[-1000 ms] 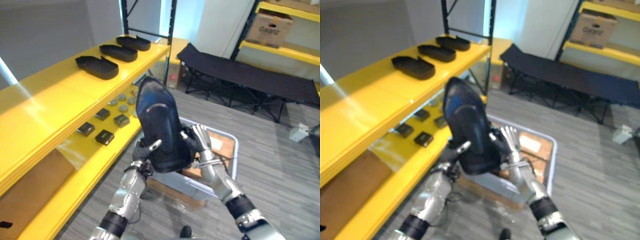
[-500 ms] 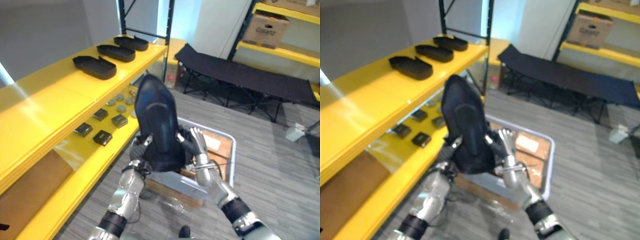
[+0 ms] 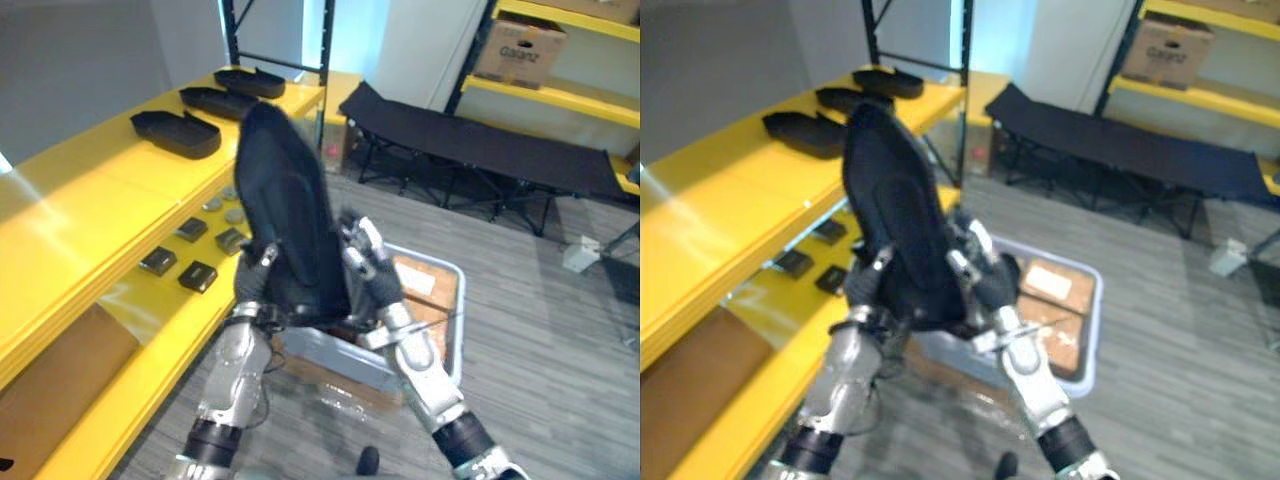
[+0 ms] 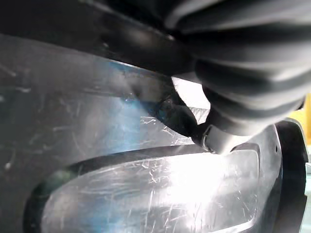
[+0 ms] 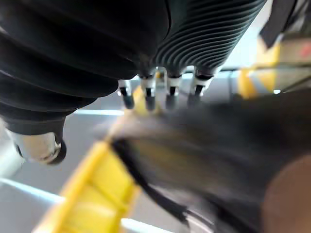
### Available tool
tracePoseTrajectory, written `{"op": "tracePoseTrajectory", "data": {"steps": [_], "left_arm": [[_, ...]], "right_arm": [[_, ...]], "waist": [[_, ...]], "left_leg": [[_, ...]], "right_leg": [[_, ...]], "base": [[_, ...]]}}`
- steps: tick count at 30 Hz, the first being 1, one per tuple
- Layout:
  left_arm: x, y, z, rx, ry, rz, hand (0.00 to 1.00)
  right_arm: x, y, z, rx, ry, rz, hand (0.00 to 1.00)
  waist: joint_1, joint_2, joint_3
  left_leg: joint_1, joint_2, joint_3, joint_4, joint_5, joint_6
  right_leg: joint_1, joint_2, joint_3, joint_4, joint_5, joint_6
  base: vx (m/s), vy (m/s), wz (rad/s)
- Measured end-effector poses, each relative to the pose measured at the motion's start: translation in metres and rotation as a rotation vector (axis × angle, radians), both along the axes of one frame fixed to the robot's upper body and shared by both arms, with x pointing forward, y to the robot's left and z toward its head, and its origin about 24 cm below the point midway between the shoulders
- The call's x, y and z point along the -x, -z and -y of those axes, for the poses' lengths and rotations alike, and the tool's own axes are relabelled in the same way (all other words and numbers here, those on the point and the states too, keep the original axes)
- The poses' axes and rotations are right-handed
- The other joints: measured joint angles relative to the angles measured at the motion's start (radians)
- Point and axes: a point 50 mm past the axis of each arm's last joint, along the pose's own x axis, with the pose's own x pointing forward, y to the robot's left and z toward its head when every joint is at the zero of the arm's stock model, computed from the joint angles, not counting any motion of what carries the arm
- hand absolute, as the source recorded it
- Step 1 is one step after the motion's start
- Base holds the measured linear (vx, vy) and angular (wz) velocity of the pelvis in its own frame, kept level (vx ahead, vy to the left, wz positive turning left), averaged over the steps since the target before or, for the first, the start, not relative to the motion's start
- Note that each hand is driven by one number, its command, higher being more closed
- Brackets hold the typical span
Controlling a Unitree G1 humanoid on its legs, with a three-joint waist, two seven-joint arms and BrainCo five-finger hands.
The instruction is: Walk over and take plastic housings, then place them on the shelf
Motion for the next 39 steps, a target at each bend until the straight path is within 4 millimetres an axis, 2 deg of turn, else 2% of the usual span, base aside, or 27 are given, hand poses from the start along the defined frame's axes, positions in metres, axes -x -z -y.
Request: {"op": "tracePoseTrajectory", "data": {"steps": [2,5,8,11,12,14,17,20,22,25,28,33,36,38,39], "left_arm": [[0.009,0.009,-0.014,-0.077,-0.089,-0.041,1.00],[0.019,0.016,-0.033,-0.183,-0.230,-0.073,1.00],[0.025,0.018,-0.043,-0.210,-0.329,-0.087,1.00],[0.031,0.012,-0.053,-0.209,-0.436,-0.045,1.00],[0.032,0.010,-0.055,-0.201,-0.452,-0.028,1.00],[0.040,0.003,-0.063,-0.174,-0.532,0.039,1.00],[0.046,0.002,-0.071,-0.170,-0.585,0.063,1.00],[0.051,0.001,-0.077,-0.164,-0.618,0.086,1.00],[0.053,0.001,-0.078,-0.151,-0.629,0.105,1.00],[0.055,0.000,-0.078,-0.115,-0.645,0.130,1.00],[0.058,0.002,-0.080,-0.112,-0.669,0.121,1.00],[0.067,0.003,-0.084,-0.109,-0.739,0.105,1.00],[0.079,0.001,-0.087,-0.132,-0.779,0.107,1.00],[0.098,-0.004,-0.103,-0.181,-0.874,0.117,1.00],[0.104,-0.004,-0.109,-0.191,-0.903,0.111,1.00]], "right_arm": [[-0.003,-0.015,0.023,-0.076,0.037,0.055,0.00],[-0.001,-0.027,0.050,-0.103,0.127,0.106,0.00],[0.005,-0.027,0.070,-0.128,0.223,0.105,0.00],[0.021,-0.008,0.109,-0.171,0.423,0.030,0.00],[0.025,-0.004,0.117,-0.186,0.455,0.014,0.00],[0.045,0.015,0.143,-0.220,0.587,-0.055,0.00],[0.059,0.031,0.154,-0.236,0.648,-0.124,0.00],[0.071,0.054,0.161,-0.237,0.700,-0.240,0.00],[0.076,0.070,0.163,-0.228,0.721,-0.320,0.00],[0.075,0.084,0.162,-0.203,0.727,-0.398,0.00],[0.074,0.088,0.159,-0.196,0.717,-0.417,0.00],[0.061,0.081,0.151,-0.199,0.664,-0.383,0.00],[0.048,0.081,0.134,-0.172,0.555,-0.395,0.00],[0.030,0.084,0.111,-0.115,0.422,-0.420,0.00],[0.026,0.085,0.105,-0.106,0.396,-0.423,0.00]], "waist": [[-0.001,0.003,0.002],[-0.002,0.011,0.007],[-0.004,0.024,0.003],[-0.019,0.033,0.001],[-0.022,0.034,0.000],[-0.031,0.049,-0.005],[-0.058,0.066,-0.016],[-0.079,0.072,-0.018],[-0.078,0.077,-0.013],[-0.076,0.093,0.065],[-0.058,0.083,0.091],[-0.045,0.079,0.095],[-0.013,0.080,0.104],[0.032,0.086,0.109],[0.046,0.088,0.111]], "left_leg": [[0.000,0.000,0.002,-0.001,0.000,0.000],[0.009,0.001,0.012,-0.003,0.000,-0.001],[0.014,0.001,0.026,-0.006,-0.004,-0.002],[0.017,0.001,0.033,-0.019,-0.004,-0.002],[0.019,0.002,0.038,-0.021,-0.005,-0.002],[0.036,0.011,0.070,-0.022,-0.015,-0.007],[0.041,0.013,0.098,-0.027,-0.020,-0.008],[0.052,0.015,0.113,-0.033,-0.022,-0.008],[0.030,0.022,0.119,-0.004,-0.035,-0.007],[-0.003,0.029,0.107,0.078,-0.061,0.002],[-0.007,0.009,0.097,0.085,-0.066,0.012],[-0.057,-0.013,0.046,0.079,-0.060,0.036],[-0.056,-0.033,-0.011,0.067,-0.047,0.035],[-0.058,-0.045,-0.065,0.049,-0.037,0.033],[-0.058,-0.049,-0.086,0.045,-0.034,0.032]], "right_leg": [[-0.001,0.000,0.001,0.000,0.000,0.000],[-0.002,0.001,0.009,0.000,0.000,0.000],[-0.007,0.002,0.025,0.000,0.001,0.003],[-0.012,0.003,0.030,0.000,0.002,0.005],[-0.013,0.004,0.033,0.000,0.002,0.006],[-0.016,0.015,0.065,0.002,0.002,0.006],[-0.028,0.018,0.088,0.003,0.003,0.007],[-0.031,0.020,0.106,0.009,-0.001,0.001],[-0.054,0.023,0.116,0.027,-0.008,0.000],[-0.125,0.008,0.129,0.194,-0.077,0.008],[-0.136,-0.011,0.127,0.233,-0.099,0.019],[-0.114,-0.037,0.074,0.157,-0.089,0.032],[-0.060,-0.056,0.016,0.114,-0.055,0.038],[-0.032,-0.066,-0.043,0.113,-0.062,0.036],[-0.023,-0.071,-0.064,0.113,-0.064,0.041]], "base": [[0.00,0.000,0.00],[0.01,0.008,-0.07],[0.01,0.022,-0.15],[0.01,0.016,-0.05],[0.02,0.014,-0.23],[0.02,0.017,-0.38],[0.01,0.027,-0.27],[0.00,0.023,-0.20],[-0.05,0.013,-0.13],[-0.09,0.042,0.00],[-0.09,0.033,0.15],[-0.03,0.031,0.32],[0.09,0.024,0.58],[0.12,0.010,0.70],[0.13,0.001,0.84]]}}
